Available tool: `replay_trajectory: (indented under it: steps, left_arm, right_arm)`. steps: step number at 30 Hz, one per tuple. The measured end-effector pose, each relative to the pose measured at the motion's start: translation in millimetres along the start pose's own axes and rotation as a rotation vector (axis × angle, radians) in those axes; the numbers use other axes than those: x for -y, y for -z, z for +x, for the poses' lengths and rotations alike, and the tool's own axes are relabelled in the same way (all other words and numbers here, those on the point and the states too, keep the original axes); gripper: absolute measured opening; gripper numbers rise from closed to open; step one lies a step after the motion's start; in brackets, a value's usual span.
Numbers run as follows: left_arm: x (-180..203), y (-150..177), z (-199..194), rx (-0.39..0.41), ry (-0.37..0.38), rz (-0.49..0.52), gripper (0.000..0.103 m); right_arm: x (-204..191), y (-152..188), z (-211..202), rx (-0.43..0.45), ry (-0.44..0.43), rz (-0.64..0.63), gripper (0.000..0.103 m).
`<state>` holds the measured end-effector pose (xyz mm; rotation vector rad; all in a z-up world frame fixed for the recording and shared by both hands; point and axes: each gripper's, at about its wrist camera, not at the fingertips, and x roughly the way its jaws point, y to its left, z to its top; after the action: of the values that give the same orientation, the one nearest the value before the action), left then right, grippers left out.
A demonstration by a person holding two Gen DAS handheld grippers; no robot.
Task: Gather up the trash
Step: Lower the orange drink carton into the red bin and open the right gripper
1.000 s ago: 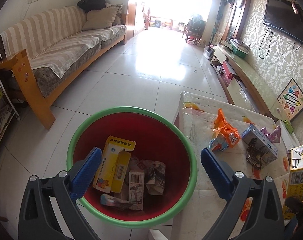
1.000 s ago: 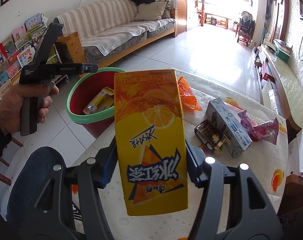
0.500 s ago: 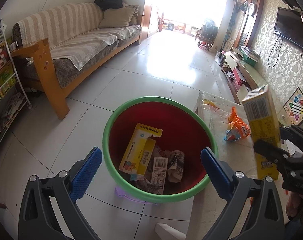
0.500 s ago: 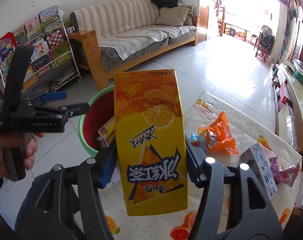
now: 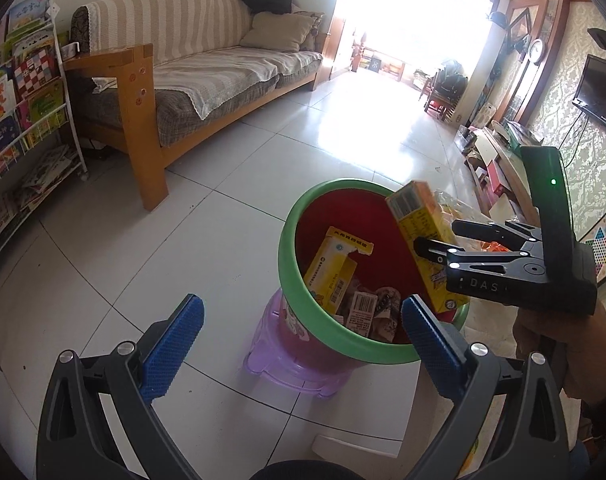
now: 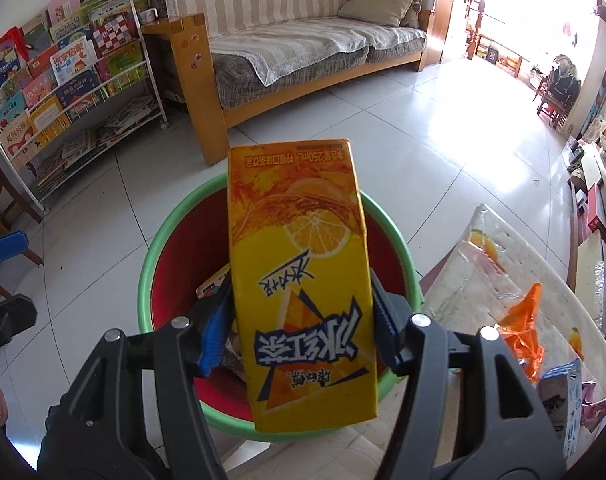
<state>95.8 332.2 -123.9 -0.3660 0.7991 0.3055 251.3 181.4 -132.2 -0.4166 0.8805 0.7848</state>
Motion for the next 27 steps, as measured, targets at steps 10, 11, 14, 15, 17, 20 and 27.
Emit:
replay_trajectory:
  steps: [10,11,14,15,17,20,27]
  left_arm:
    - [10.6,-0.3,4.7,-0.005,0.016,0.006,0.095]
    - [15.1,-0.7,4.7,-0.004,0.021,0.013,0.095]
    - [29.0,-1.7,6.5,-0.007,0.034,0.036,0.095]
    - [34.5,-1.6,7.4,-0.011,0.036,0.044,0.095]
    - [47.4,-0.8,8.4,-0.017,0.044,0.062,0.095]
    - [70.0,1.8,9.7,-0.029,0.069,0.104,0.095]
    - [137.2,7.2,14.9,-0.049,0.150,0.210,0.095]
  right_arm:
    - [-0.3,1.4,-26.2,0.063,0.023,-0.008,0.096]
    - [3.1,3.4,-31.5,0.070,0.028,0.002,0.097]
    - [16.5,12.5,-49.9,0.097,0.027,0.040,0.098]
    - [20.8,17.1,-55.8,0.099,0.031,0.048,0.098]
    - [31.7,28.8,-67.8,0.105,0.049,0.061,0.098]
    - [47.3,50.5,-84.6,0.109,0.073,0.076,0.098]
    - [95.9,111.7,-122.0,0.101,0.146,0.161,0.098]
